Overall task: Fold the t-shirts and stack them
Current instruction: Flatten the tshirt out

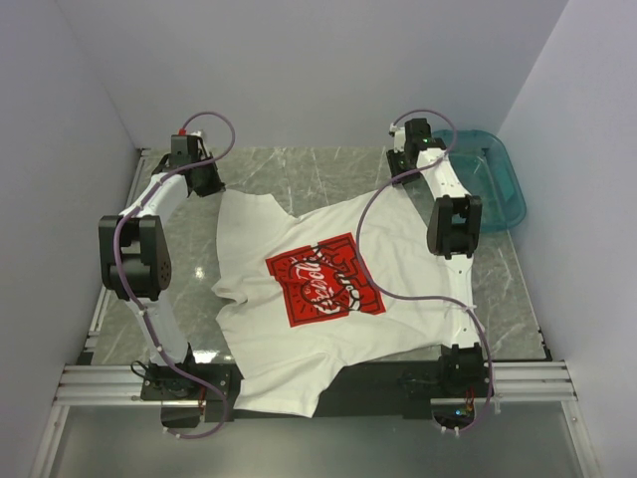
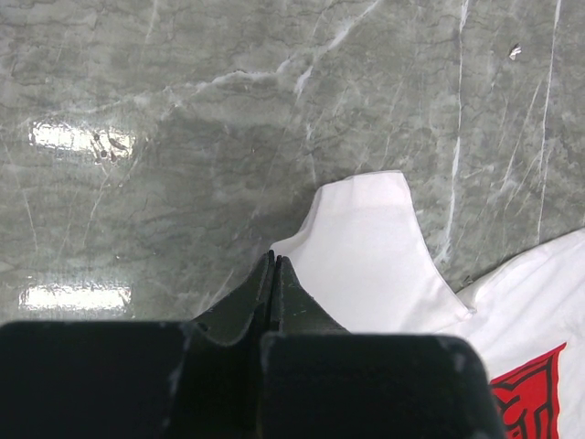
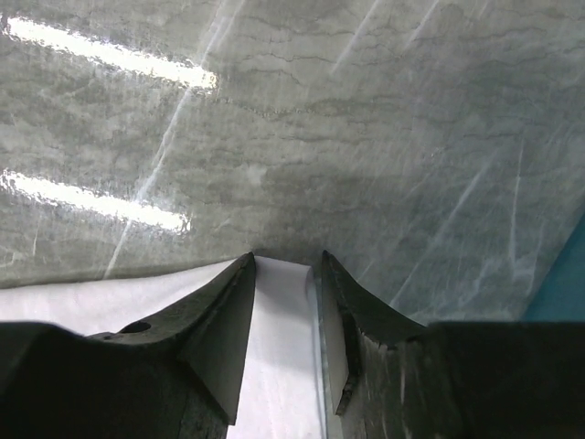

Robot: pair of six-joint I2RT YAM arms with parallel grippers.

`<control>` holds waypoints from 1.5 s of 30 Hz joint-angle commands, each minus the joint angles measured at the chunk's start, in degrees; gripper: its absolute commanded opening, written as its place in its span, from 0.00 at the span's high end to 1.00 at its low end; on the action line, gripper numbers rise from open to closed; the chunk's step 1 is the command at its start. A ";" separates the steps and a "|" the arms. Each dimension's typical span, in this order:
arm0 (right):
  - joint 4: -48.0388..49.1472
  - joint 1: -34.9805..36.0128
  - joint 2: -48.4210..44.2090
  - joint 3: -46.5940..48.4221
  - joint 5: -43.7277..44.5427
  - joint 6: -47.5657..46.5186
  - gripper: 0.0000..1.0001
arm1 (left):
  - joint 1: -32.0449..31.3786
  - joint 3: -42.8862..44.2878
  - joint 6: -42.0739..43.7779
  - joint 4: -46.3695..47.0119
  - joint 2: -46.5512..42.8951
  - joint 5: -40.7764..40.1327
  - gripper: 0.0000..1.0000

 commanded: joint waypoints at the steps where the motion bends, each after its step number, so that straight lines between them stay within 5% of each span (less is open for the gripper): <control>1: 0.16 -0.45 1.16 0.25 -0.13 0.74 0.59 | 0.23 0.81 0.20 1.22 -1.34 1.02 1.00; 7: 0.78 -1.51 -0.16 -0.46 -2.59 1.44 0.65 | 0.23 0.99 0.12 1.05 -1.08 1.03 1.00; 16: 1.30 -1.77 -2.35 -1.86 -3.56 1.35 0.87 | 0.23 0.82 0.29 1.13 -1.25 0.76 1.00; 18: 1.48 -1.77 -2.79 -2.04 -3.48 1.26 1.00 | 0.23 0.73 0.29 1.05 -1.34 0.76 1.00; 34: 4.38 -1.68 -22.73 -11.61 -7.95 0.21 1.00 | 3.13 0.28 -0.41 2.28 -5.91 1.11 1.00; 45: 2.36 1.04 -44.53 -17.07 -12.36 2.67 1.00 | 3.83 5.82 -4.27 2.28 -20.84 -0.56 1.00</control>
